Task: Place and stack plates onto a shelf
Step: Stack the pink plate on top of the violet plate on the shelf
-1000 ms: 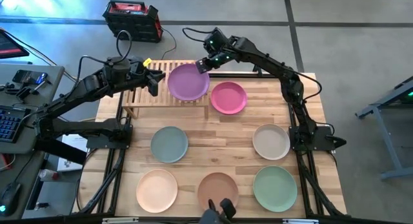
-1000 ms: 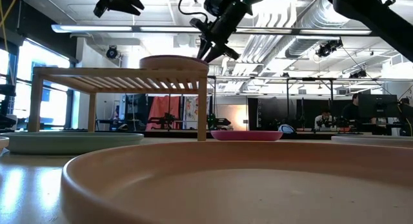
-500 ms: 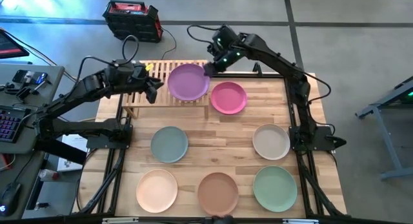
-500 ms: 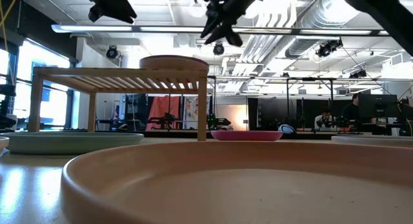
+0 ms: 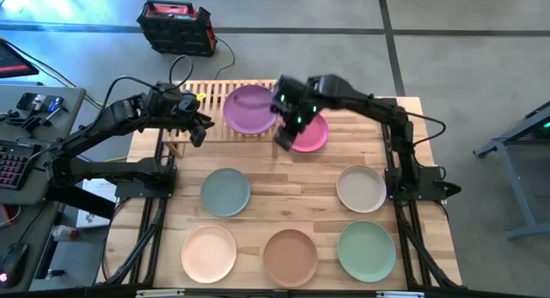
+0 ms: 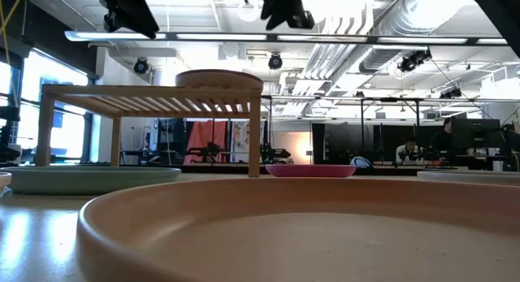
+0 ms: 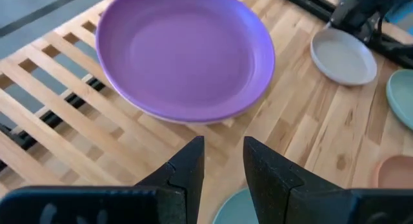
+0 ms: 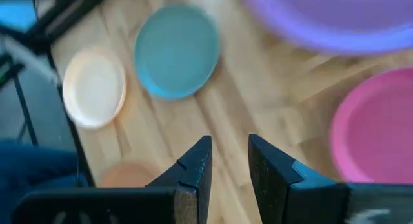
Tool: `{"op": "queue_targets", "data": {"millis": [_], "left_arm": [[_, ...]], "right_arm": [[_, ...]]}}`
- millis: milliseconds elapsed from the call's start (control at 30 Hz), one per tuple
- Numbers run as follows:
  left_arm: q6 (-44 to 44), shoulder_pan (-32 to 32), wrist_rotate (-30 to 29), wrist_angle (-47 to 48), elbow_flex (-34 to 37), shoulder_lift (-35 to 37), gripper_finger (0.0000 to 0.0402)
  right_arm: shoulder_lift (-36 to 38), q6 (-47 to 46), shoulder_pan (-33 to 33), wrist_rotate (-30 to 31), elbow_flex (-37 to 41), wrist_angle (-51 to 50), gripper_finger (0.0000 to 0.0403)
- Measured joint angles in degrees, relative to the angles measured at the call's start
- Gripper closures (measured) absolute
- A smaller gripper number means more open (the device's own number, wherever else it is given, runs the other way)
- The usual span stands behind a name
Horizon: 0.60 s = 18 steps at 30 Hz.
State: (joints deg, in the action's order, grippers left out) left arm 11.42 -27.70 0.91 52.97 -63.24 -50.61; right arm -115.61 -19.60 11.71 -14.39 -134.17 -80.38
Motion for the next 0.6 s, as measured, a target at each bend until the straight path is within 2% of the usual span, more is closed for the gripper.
{"op": "queue_targets", "data": {"millis": [433,600], "left_arm": [[-2.69,-0.04,3.58,3.96,0.00,0.00,0.0305],[-2.69,-0.02,4.11,4.28,0.00,0.00,0.0305]], "right_arm": [[-0.69,-7.40,-18.42,17.31,0.04,-2.51,0.0322],[-2.81,-9.25,-21.57,17.53,0.09,-6.52,0.0322]]}}
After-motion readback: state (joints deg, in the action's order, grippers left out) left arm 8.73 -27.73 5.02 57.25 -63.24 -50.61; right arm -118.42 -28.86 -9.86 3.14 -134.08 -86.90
